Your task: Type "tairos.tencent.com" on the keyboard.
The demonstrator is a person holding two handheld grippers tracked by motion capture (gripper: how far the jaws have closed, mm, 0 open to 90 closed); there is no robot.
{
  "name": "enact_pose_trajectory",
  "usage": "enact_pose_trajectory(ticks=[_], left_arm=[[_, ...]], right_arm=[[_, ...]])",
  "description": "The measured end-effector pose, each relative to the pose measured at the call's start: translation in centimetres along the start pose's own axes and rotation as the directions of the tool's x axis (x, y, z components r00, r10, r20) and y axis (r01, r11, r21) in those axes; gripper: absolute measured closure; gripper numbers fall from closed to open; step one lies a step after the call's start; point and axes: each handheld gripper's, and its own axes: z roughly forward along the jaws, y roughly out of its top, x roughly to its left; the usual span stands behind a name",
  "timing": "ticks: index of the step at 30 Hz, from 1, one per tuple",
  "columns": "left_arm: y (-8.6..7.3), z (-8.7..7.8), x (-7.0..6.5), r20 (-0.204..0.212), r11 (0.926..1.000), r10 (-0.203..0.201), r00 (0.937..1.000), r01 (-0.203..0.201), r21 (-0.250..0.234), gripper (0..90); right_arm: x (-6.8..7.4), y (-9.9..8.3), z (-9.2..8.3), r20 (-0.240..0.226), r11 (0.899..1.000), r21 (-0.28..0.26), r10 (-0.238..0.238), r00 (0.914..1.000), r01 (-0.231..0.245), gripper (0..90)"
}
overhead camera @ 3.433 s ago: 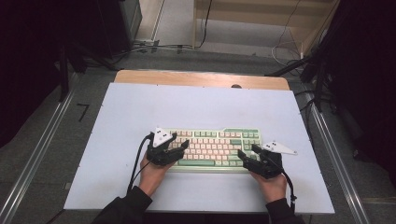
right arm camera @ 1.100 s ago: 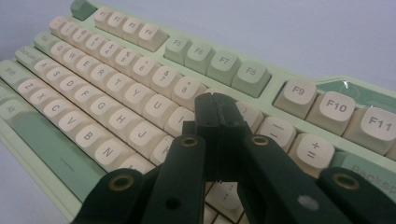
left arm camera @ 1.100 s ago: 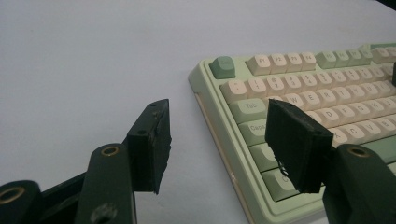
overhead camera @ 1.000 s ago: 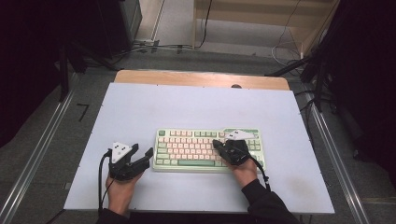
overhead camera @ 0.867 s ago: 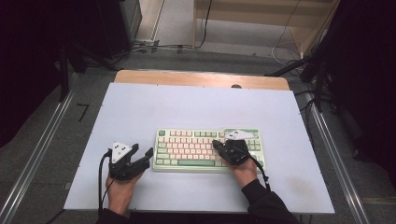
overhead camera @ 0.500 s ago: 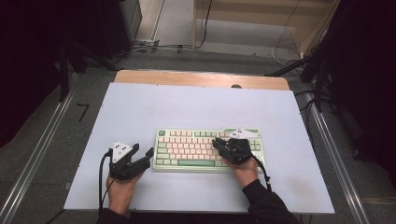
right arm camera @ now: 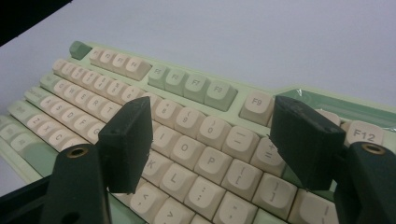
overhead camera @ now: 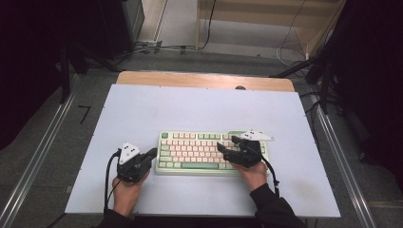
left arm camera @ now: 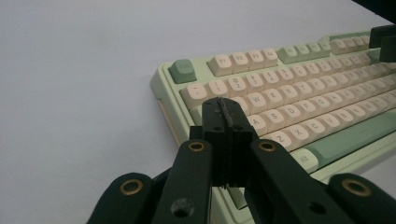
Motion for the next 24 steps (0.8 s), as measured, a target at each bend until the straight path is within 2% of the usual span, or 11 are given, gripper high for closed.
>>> enact_pose_trajectory(ticks=[4, 9, 17, 24], left_arm=[[0.2, 0.7, -0.3, 0.023, 0.9998, 0.013, 0.9997, -0.013, 0.014, 90.0], [0.5, 1.7, -1.0, 0.055, 0.9991, 0.027, 0.9981, -0.028, 0.03, 90.0], [1.2, 3.4, -2.2, 0.113, 0.9964, 0.061, 0.9917, -0.067, 0.053, 90.0], [1.5, 4.6, -3.0, 0.142, 0.9923, 0.082, 0.9865, -0.094, 0.082, 90.0]], right_arm=[[-0.3, -0.3, -0.4, 0.015, 1.0, 0.002, -0.002, 0.9999, 0.002, 27.8], [-1.0, -0.6, -1.2, 0.038, 1.0, -0.005, 0.02, 0.9991, -0.019, 27.7], [-2.1, -1.4, -2.8, 0.08, 0.999, -0.018, 0.052, 0.9954, -0.051, 27.7], [-2.8, -2.0, -4.0, 0.112, 0.996, -0.034, 0.08, 0.9905, -0.076, 27.9]])
